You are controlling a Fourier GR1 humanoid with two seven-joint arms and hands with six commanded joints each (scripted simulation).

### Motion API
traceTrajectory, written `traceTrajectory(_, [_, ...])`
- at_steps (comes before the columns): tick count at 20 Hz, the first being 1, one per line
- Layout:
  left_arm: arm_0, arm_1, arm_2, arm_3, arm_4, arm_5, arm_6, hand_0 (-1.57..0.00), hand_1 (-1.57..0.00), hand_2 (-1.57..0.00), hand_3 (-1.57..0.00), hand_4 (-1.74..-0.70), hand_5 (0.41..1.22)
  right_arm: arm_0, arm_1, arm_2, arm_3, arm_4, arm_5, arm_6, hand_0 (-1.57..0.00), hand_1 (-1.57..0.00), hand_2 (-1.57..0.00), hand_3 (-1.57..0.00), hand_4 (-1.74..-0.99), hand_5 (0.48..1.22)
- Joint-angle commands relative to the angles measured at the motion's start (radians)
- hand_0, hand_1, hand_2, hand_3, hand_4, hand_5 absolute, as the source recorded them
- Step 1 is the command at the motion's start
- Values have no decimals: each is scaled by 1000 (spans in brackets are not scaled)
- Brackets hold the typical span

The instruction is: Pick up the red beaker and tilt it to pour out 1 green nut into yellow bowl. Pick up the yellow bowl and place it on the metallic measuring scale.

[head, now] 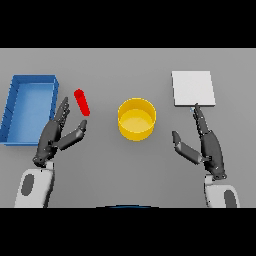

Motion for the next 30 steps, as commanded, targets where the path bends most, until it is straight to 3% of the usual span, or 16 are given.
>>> traceTrajectory(1, [-27,-4,9,28,9,-3,-4,1,1,1,1,-1331,713,-7,-2,-3,-1,-3,2,7,1,1,1,1,-1280,679])
traceTrajectory(6, [-158,-8,39,196,-13,14,-21,1,1,1,1,-1382,739,-9,-3,-13,-6,-15,0,9,1,1,1,1,-1312,681])
traceTrajectory(12, [-279,-15,92,414,-16,32,-72,1,1,1,1,-1339,717,-8,-1,-14,-2,-21,4,14,1,1,1,1,-1341,689])
traceTrajectory(21, [-435,-5,127,592,-24,30,-125,1,1,1,1,-1313,706,-14,-3,-25,-4,-39,9,26,1,1,1,1,-1324,683])
traceTrajectory(24, [-467,-9,140,635,-15,25,-139,1,1,1,1,-1332,715,-5,6,-17,-12,-24,-3,24,1,1,1,1,-1311,682])
traceTrajectory(27, [-490,-16,154,678,-11,33,-198,1,1,-30,-3,-1389,752,8,7,-11,-12,-18,-2,18,1,1,1,1,-1295,683])
traceTrajectory(28, [-505,-28,162,694,-6,44,-197,-81,-84,-122,-75,-1416,770,0,-6,-22,-13,-22,-1,22,1,1,1,1,-1291,684])
traceTrajectory(29, [-501,-44,165,696,-1,55,-188,-253,-276,-307,-220,-1444,795,-10,-3,-23,-10,-22,-4,24,1,1,1,1,-1289,684])
traceTrajectory(30, [-513,-52,176,711,5,67,-181,-458,-483,-501,-490,-1443,881,-16,-13,-30,-15,-29,0,27,1,1,1,1,-1286,685])
